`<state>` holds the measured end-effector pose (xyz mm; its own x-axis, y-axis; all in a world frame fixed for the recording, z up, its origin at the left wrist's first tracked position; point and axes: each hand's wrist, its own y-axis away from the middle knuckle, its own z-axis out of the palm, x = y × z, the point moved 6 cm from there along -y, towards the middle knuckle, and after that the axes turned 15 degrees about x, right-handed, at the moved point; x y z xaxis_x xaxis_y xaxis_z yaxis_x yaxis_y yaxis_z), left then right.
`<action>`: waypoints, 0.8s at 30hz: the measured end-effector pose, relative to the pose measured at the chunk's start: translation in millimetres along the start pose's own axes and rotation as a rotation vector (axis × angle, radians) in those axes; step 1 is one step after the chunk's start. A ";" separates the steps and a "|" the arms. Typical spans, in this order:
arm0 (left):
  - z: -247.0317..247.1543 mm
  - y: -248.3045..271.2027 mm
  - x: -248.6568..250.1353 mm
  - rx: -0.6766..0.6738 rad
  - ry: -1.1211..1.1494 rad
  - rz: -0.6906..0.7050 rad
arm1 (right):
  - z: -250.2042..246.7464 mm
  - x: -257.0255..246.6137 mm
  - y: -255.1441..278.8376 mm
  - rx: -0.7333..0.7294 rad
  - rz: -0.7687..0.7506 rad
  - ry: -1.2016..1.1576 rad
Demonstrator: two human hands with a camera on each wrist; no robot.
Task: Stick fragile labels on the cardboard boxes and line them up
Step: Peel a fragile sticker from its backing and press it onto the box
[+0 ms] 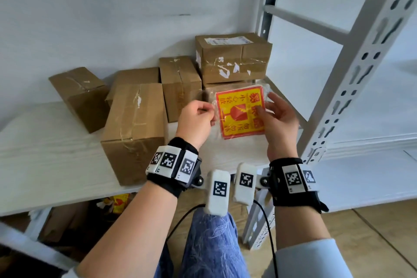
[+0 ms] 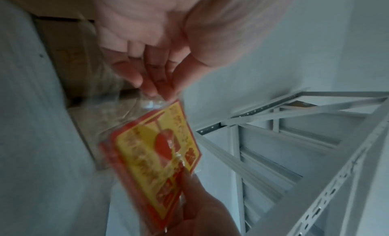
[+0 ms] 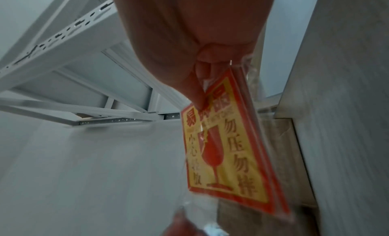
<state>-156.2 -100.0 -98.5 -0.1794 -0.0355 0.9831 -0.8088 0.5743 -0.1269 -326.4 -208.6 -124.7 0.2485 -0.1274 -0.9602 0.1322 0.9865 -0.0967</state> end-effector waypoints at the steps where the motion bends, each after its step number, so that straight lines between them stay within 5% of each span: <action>1: -1.5 -0.1 5.3 0.016 0.021 0.037 | -0.7 0.6 -1.1 0.004 0.000 -0.005; 5: -3.6 -1.0 9.8 0.031 0.064 0.021 | -1.3 7.5 -2.2 0.007 0.065 -0.116; 11: -7.7 -6.2 -2.5 0.109 -0.184 0.202 | 0.1 13.3 -2.8 -0.006 0.102 -0.216; 17: -5.1 -0.2 4.9 0.013 0.061 0.123 | 4.2 15.3 0.9 -0.022 0.092 -0.256; 24: -5.8 -0.2 6.7 0.006 -0.017 0.087 | 12.6 8.4 8.4 -0.034 0.058 -0.283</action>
<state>-154.0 -95.7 -91.2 -0.2589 0.0001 0.9659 -0.7931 0.5707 -0.2126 -311.1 -202.7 -130.3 0.5134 -0.0901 -0.8534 0.0791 0.9952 -0.0575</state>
